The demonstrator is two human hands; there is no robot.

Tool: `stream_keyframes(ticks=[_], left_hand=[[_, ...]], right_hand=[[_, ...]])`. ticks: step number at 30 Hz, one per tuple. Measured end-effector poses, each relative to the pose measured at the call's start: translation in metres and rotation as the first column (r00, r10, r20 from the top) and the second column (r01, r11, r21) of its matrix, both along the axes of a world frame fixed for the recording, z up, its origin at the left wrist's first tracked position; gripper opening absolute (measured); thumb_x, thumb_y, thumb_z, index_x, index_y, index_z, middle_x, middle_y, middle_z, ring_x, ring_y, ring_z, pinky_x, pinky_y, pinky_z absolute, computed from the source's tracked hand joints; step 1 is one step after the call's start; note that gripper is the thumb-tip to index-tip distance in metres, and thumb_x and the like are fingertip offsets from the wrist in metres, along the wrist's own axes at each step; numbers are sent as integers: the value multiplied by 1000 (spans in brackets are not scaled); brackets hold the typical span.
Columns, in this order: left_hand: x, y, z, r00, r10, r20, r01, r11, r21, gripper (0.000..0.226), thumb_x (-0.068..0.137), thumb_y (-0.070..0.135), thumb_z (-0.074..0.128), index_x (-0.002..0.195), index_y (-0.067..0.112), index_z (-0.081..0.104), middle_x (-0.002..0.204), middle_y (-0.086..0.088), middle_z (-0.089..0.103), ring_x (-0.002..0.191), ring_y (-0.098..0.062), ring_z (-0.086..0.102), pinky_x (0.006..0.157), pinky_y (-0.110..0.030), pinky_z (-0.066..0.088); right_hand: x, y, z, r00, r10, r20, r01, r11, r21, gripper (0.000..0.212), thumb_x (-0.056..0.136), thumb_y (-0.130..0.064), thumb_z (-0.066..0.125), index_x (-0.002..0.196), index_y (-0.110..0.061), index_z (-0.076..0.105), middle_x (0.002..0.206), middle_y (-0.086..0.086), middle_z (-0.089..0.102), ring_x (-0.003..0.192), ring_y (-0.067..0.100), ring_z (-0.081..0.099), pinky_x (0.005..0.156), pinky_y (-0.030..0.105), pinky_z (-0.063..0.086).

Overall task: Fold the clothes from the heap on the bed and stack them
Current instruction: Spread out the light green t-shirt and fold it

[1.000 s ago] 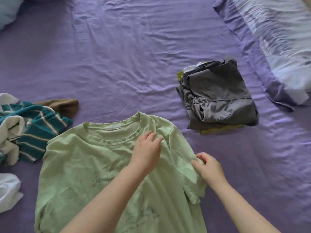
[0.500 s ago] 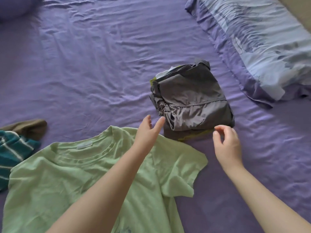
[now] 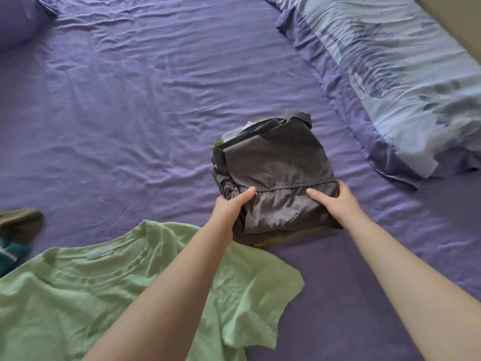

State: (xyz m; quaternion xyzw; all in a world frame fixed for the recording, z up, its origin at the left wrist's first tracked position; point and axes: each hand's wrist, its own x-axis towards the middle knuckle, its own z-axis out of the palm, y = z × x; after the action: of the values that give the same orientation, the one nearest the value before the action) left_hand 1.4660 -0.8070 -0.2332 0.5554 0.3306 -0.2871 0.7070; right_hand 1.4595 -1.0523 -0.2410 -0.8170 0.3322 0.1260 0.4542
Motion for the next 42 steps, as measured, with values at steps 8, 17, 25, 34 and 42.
stream_keyframes(ticks=[8,17,25,34,42], left_hand=[[-10,-43,3,996,77,52,-76,997,-25,52,81,18,76,126,9,52,119,-11,66,105,-27,65,95,-45,52],[-51,-133,8,997,-69,-31,63,987,-150,65,79,18,78,132,12,43,129,-10,59,114,-28,59,100,-47,47],[-55,-53,18,808,-557,192,336,704,625,53,94,34,56,141,13,42,130,-6,57,120,-21,54,96,-30,40],[-63,41,-2,178,-933,-312,352,-236,906,37,96,25,45,132,28,50,131,2,52,130,-22,38,112,-45,22],[-55,77,1,364,-926,-95,315,26,949,23,91,25,56,110,24,68,110,-3,62,109,-27,48,87,-33,38]], right_hand=[[9,-22,33,990,138,28,-126,956,-265,45,74,-33,78,107,-7,63,110,14,66,106,32,59,86,34,46],[-44,-96,64,977,6,-211,-111,865,-489,54,77,-43,73,112,-7,53,117,20,60,111,39,54,92,48,44],[-82,-44,62,961,249,-124,-256,621,-741,80,80,-31,71,145,-9,29,150,20,29,138,36,22,108,51,23],[-100,90,62,366,910,196,-567,385,-728,35,76,-5,67,112,-5,65,113,11,65,107,29,63,82,40,53],[-82,135,30,461,752,-471,-807,134,-576,55,90,-7,42,141,-14,26,122,8,60,113,26,58,86,36,36]])
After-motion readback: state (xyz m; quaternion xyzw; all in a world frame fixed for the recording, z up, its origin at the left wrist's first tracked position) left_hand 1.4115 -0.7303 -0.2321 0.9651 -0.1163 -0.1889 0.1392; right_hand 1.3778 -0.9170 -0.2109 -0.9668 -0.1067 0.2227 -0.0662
